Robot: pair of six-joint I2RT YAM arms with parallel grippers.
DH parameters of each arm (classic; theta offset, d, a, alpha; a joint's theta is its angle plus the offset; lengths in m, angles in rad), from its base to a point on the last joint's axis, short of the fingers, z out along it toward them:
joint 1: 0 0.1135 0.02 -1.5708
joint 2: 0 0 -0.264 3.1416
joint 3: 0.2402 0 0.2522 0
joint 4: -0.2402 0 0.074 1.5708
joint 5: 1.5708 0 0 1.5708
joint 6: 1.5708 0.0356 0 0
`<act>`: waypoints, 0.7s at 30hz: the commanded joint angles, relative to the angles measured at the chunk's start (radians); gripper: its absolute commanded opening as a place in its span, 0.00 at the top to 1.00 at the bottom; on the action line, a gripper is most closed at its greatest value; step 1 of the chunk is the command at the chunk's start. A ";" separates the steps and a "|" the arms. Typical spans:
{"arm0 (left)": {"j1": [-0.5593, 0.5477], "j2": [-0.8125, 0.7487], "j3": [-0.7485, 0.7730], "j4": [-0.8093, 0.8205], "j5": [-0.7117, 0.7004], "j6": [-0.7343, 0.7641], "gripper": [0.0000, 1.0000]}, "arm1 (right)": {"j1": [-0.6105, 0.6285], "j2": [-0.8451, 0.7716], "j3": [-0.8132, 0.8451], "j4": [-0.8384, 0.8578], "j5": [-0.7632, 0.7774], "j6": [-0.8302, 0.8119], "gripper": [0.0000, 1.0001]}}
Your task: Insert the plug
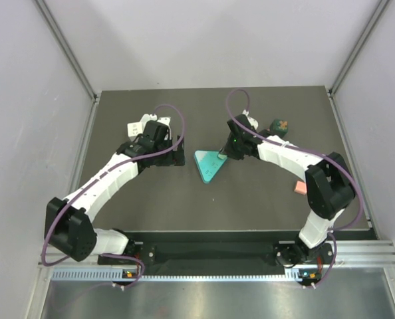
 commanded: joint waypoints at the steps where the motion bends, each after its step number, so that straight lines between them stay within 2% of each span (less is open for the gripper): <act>1: 0.000 -0.044 -0.006 0.016 -0.024 0.006 0.02 | -0.011 0.005 0.025 0.005 0.022 0.018 1.00; 14: 0.000 -0.070 -0.012 0.019 -0.039 -0.005 0.02 | -0.012 0.074 0.072 -0.035 -0.003 0.036 1.00; 21: -0.002 -0.096 -0.021 0.022 -0.051 -0.009 0.02 | -0.012 0.157 0.192 -0.183 -0.009 -0.014 1.00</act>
